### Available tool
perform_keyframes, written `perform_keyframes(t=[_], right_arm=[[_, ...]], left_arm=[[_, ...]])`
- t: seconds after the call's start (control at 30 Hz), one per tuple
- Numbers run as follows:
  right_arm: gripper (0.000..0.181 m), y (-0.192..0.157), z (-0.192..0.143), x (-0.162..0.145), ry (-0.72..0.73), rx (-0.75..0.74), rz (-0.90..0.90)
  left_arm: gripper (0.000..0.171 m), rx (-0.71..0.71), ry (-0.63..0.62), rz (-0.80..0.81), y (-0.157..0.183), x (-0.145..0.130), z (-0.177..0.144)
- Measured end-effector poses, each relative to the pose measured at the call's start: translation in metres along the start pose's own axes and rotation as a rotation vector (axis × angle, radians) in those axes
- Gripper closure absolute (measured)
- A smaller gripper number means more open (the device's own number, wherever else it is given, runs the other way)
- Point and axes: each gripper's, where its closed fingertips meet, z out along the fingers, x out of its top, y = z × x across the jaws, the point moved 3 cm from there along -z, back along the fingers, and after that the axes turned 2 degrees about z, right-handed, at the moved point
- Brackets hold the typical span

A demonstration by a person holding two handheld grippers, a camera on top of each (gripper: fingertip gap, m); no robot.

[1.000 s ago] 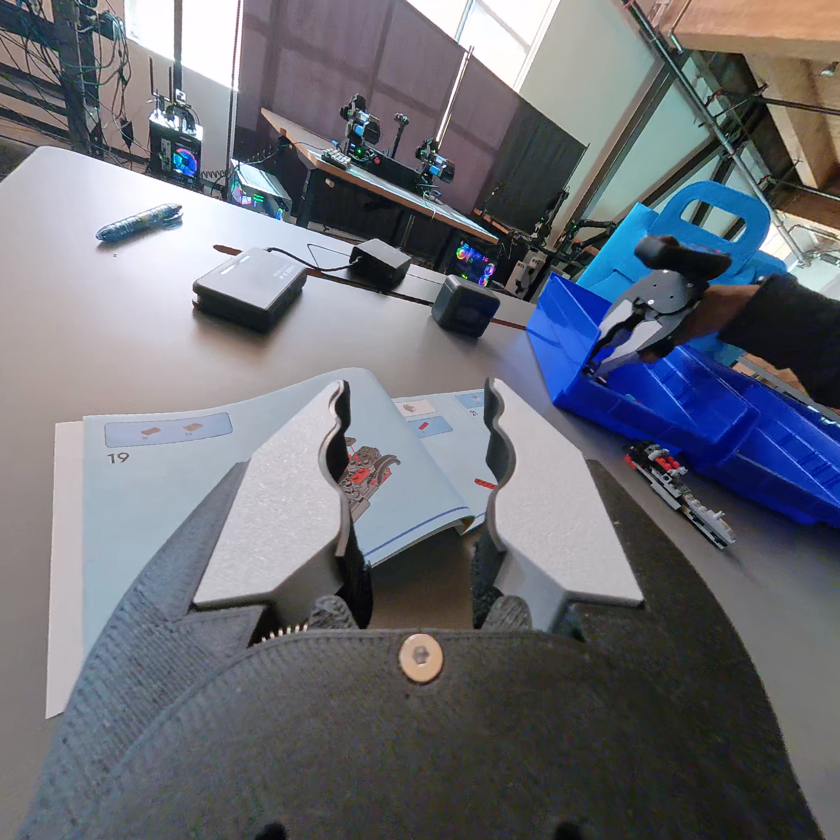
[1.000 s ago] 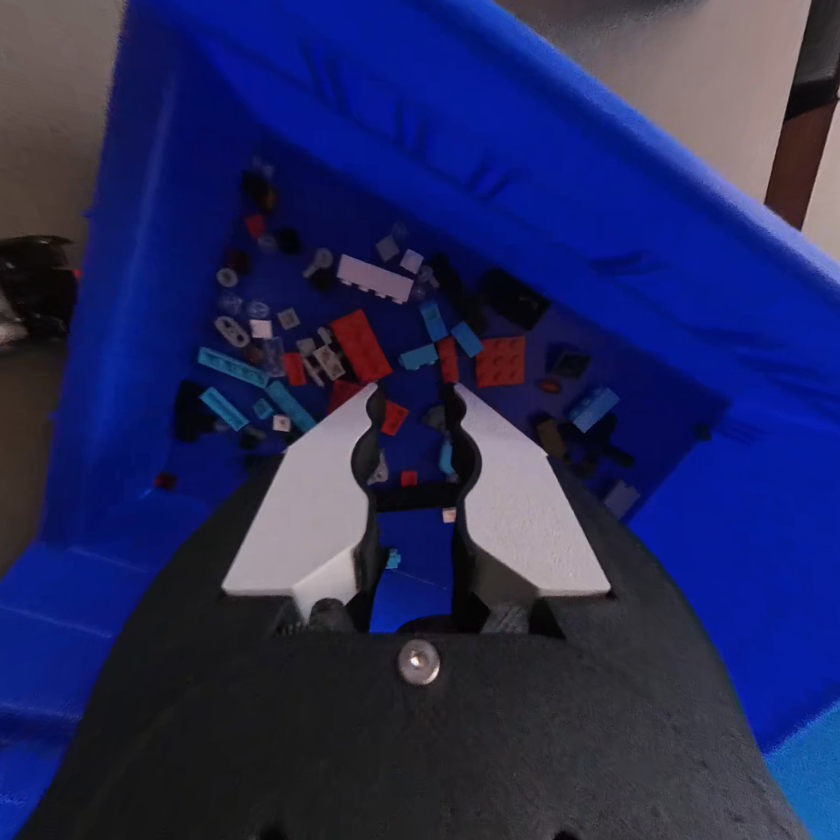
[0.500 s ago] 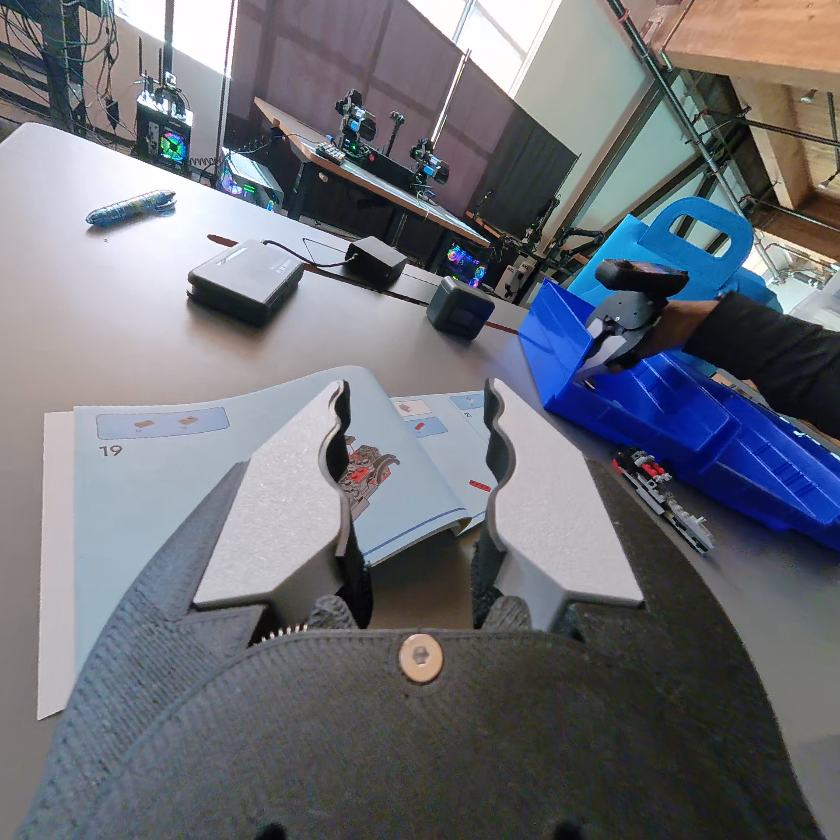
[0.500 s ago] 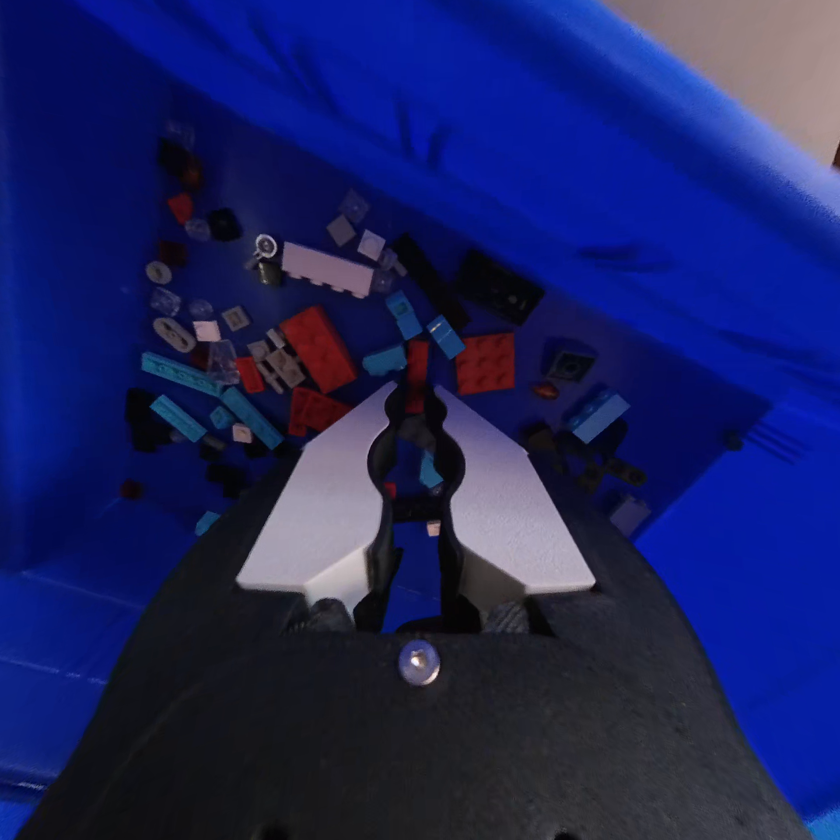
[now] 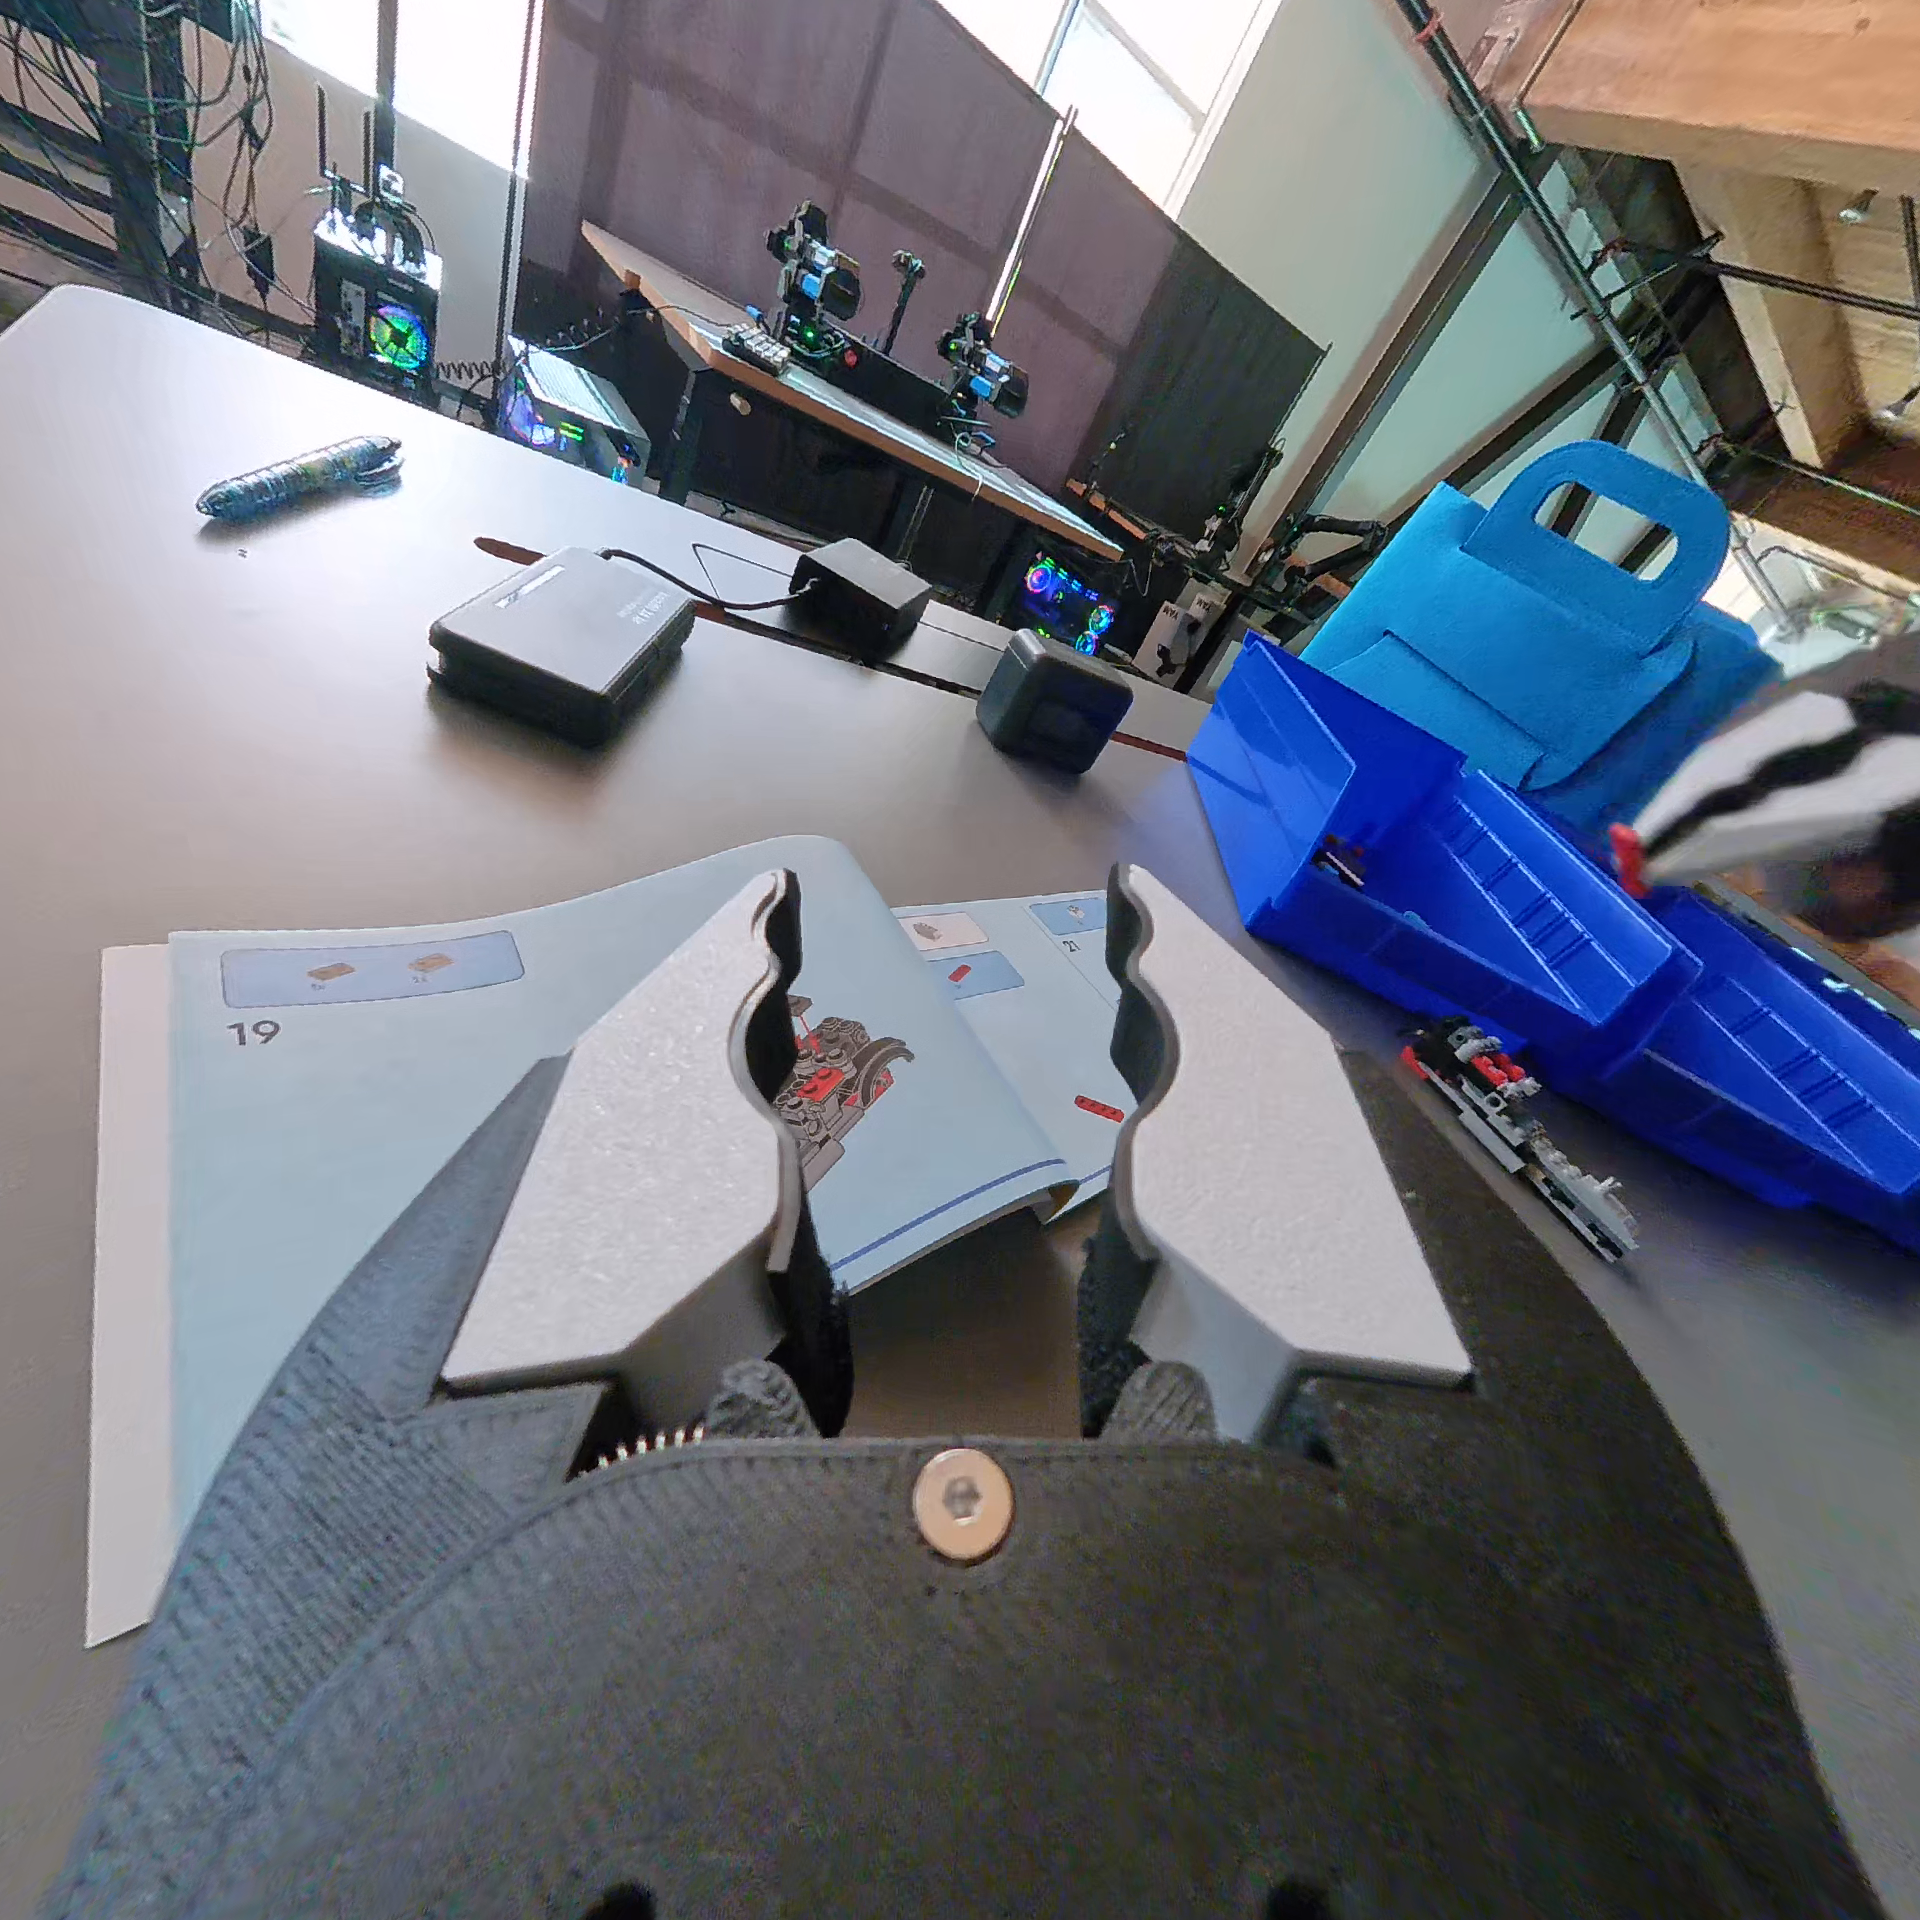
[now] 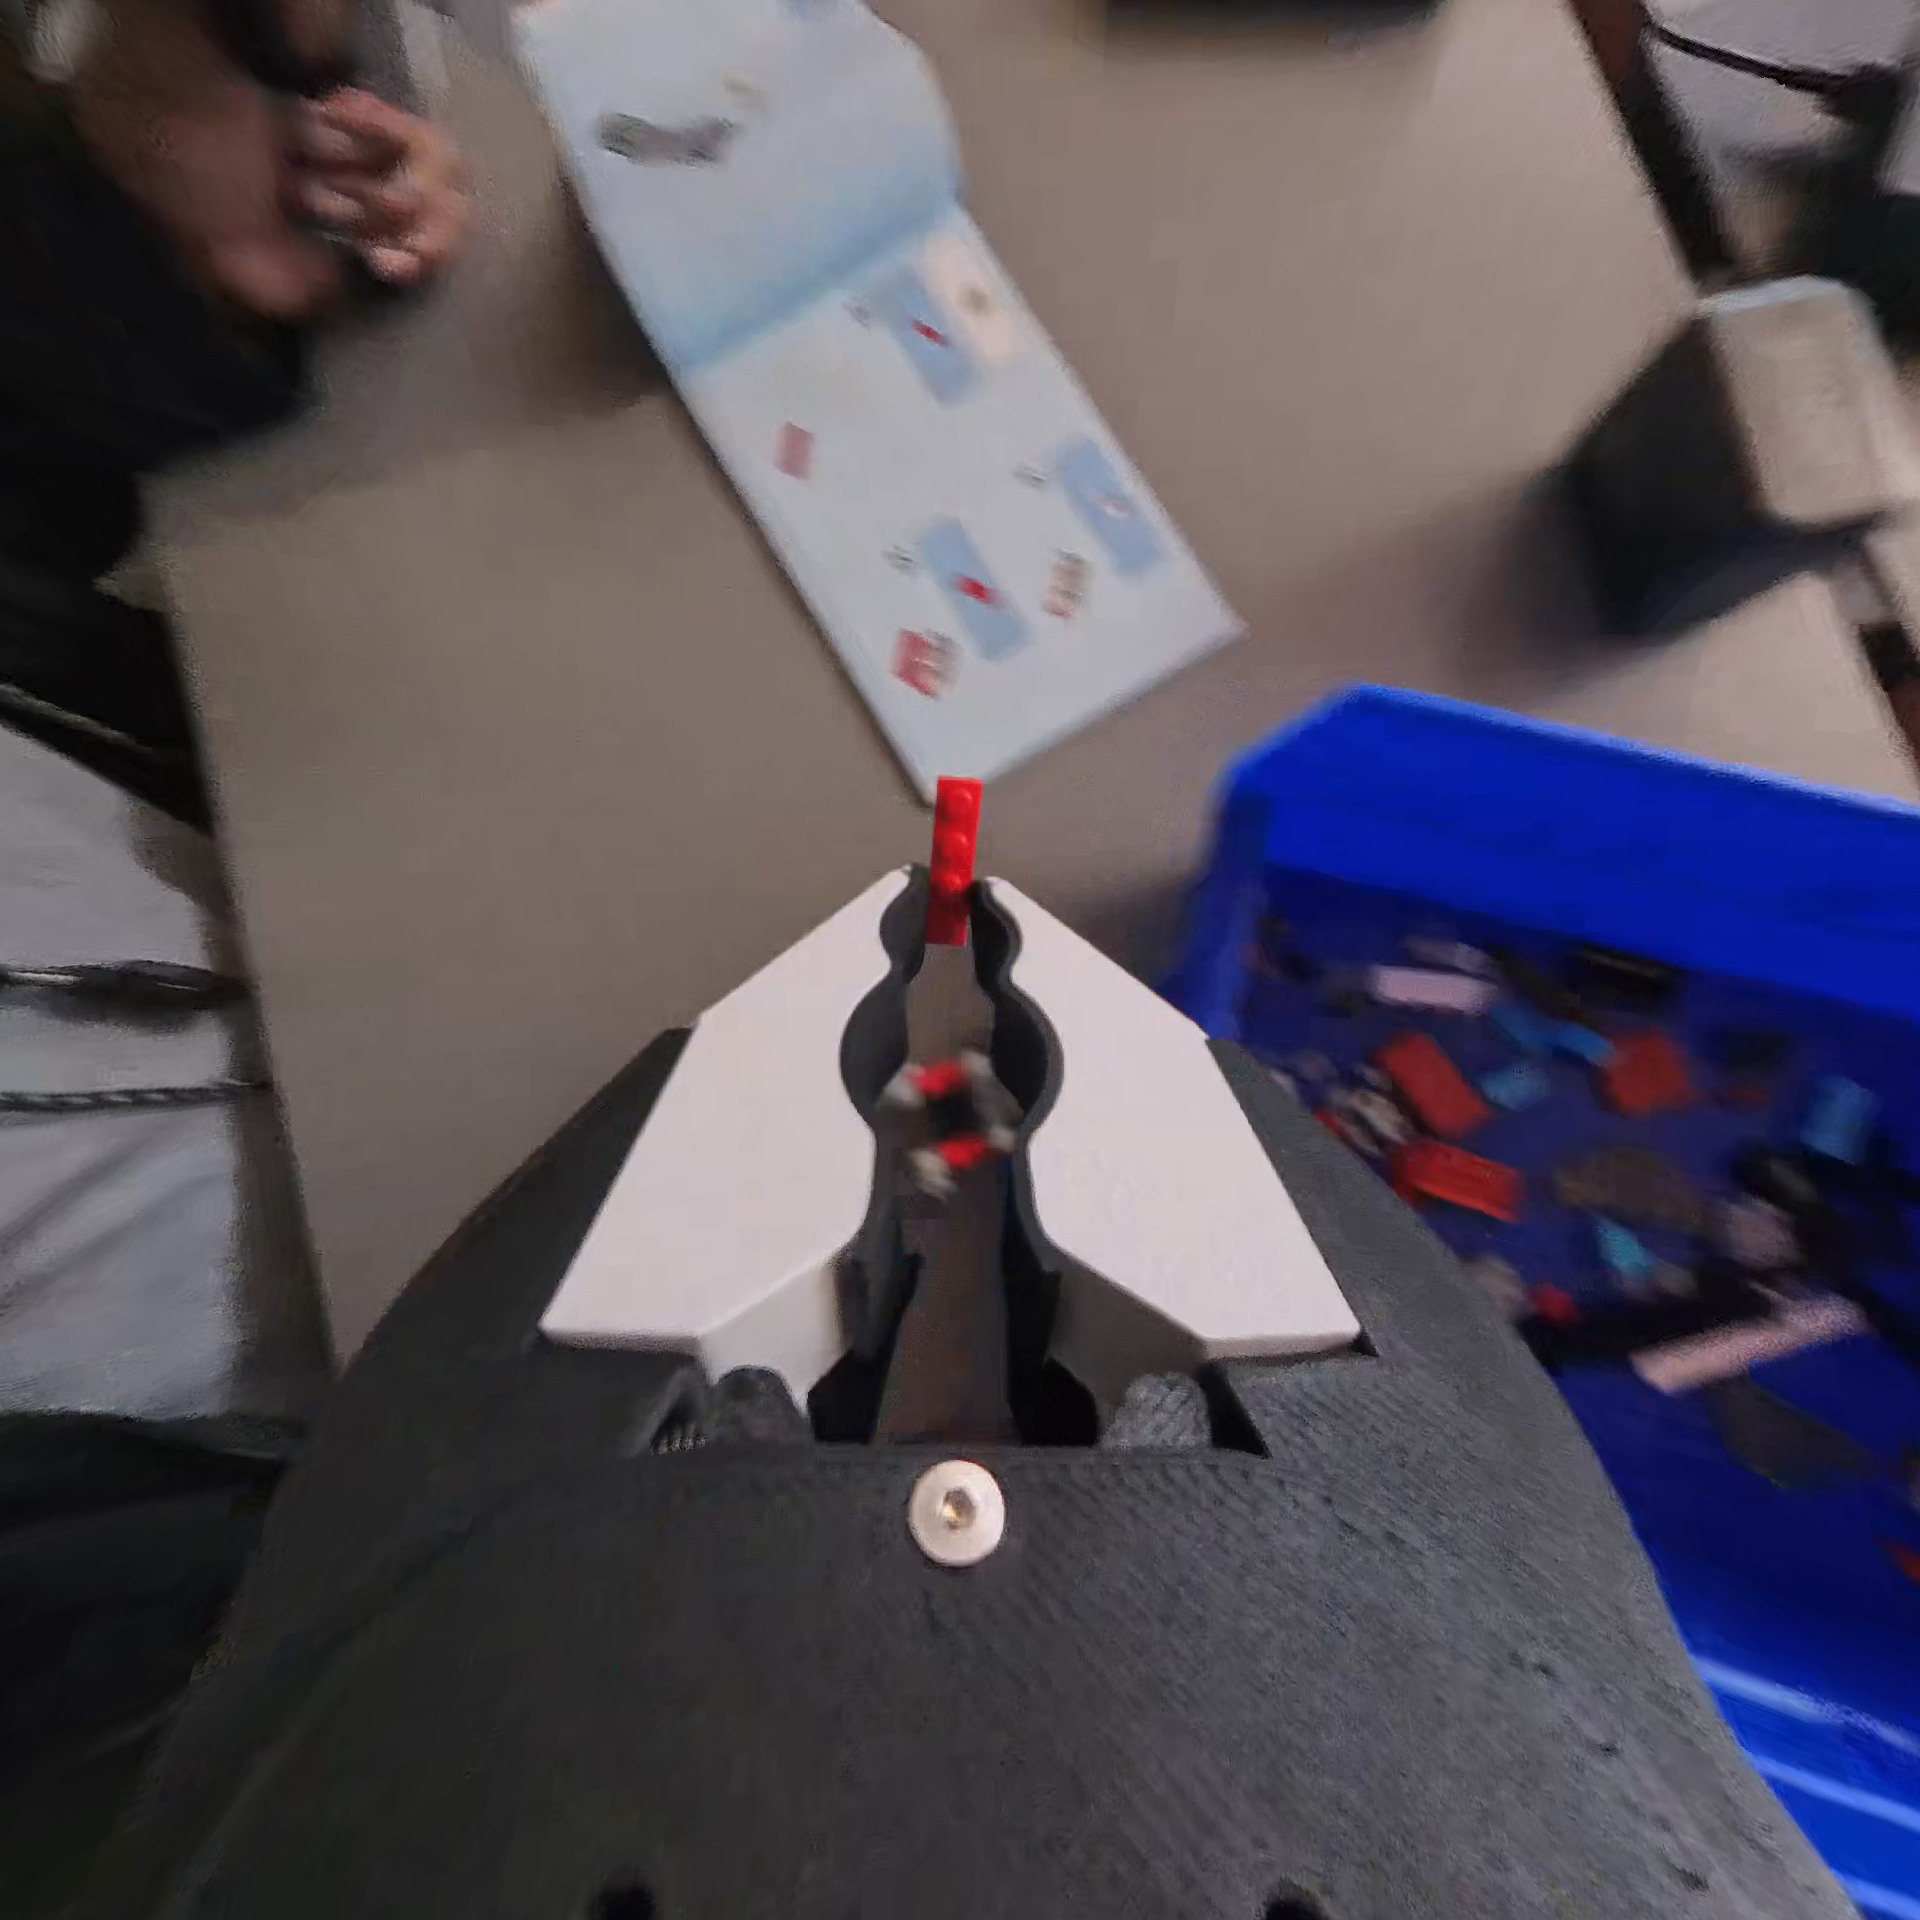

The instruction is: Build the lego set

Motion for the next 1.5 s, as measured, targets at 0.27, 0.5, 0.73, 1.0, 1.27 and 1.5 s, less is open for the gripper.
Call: perform_keyframes(t=[0.27,0.5,0.73,1.0,1.27,1.5], right_arm=[[0.172,-0.104,0.102,-0.034,-0.044,0.048,-0.002],[0.171,-0.110,0.134,-0.058,-0.096,0.000,0.035],[0.160,-0.093,0.091,-0.043,0.082,0.035,0.162],[0.156,-0.005,-0.053,-0.034,0.323,-0.332,0.252],[0.156,0.015,-0.093,-0.062,0.373,-0.463,0.330],[0.156,0.007,-0.083,-0.080,0.390,-0.431,0.387]], left_arm=[[0.112,-0.010,0.005,0.000,0.002,0.000,-0.001],[0.112,-0.016,0.007,-0.002,0.002,0.000,-0.001],[0.112,-0.016,0.009,-0.011,0.002,0.000,-0.002],[0.112,-0.015,0.001,-0.009,0.002,0.000,-0.001],[0.112,-0.006,-0.008,-0.007,0.001,-0.001,0.000],[0.112,-0.005,-0.011,-0.006,0.001,-0.001,0.000]])
